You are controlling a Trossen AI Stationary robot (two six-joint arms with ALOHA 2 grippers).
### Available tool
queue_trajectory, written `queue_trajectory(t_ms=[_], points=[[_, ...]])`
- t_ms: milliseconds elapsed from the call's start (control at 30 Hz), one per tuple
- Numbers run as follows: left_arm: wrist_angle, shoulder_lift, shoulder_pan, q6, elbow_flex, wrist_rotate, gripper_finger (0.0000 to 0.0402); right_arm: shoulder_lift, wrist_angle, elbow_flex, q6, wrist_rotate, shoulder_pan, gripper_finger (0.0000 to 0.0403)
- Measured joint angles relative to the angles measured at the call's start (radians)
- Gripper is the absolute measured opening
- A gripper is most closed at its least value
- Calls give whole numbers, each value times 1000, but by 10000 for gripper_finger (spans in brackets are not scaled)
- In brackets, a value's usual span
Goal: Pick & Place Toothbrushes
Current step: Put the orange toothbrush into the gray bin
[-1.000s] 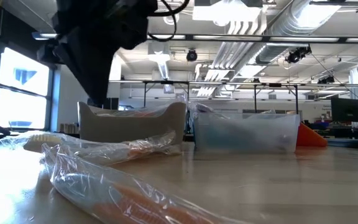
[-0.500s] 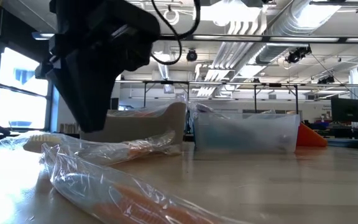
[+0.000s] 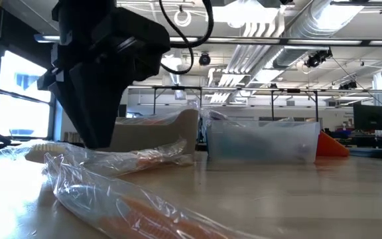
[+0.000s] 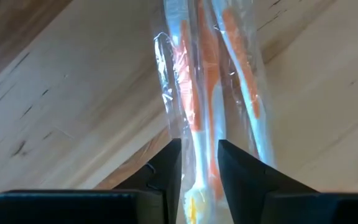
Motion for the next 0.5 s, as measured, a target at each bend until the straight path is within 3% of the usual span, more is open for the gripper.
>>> queue_trajectory(t_ms=[300,500], points=[[30,0,0,-7,-18,-3,102,0,-9,0,0,3,0,4],[31,0,0,-8,-18,-66,102,0,-9,0,-1,3,0,4]])
